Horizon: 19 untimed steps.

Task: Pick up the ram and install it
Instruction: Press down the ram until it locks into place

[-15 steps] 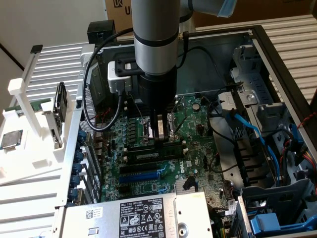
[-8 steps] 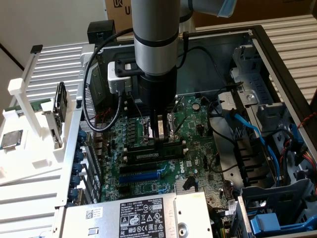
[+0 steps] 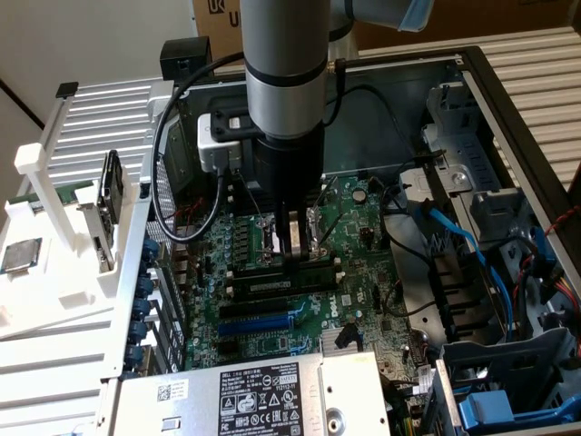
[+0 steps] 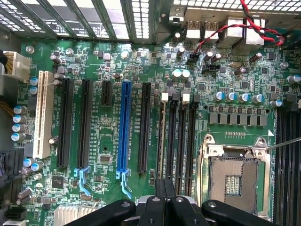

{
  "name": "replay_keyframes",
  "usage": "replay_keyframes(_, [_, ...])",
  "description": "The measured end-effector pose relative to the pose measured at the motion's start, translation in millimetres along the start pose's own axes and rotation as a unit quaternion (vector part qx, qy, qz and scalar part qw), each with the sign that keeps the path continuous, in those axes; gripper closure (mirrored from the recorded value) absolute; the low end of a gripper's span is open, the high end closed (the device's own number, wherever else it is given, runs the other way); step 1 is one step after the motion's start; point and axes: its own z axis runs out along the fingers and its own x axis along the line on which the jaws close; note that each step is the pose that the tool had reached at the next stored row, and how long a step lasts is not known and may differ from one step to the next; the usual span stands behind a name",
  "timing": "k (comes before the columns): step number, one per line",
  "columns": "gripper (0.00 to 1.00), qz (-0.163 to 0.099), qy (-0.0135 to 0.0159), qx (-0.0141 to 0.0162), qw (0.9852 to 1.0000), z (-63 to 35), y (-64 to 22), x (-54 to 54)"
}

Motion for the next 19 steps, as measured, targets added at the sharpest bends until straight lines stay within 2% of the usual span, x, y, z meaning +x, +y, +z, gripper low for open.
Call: replay_keyframes(19, [0.90,0.000,-0.0002,0.0010,1.0000,2.5,0.6,-0.1])
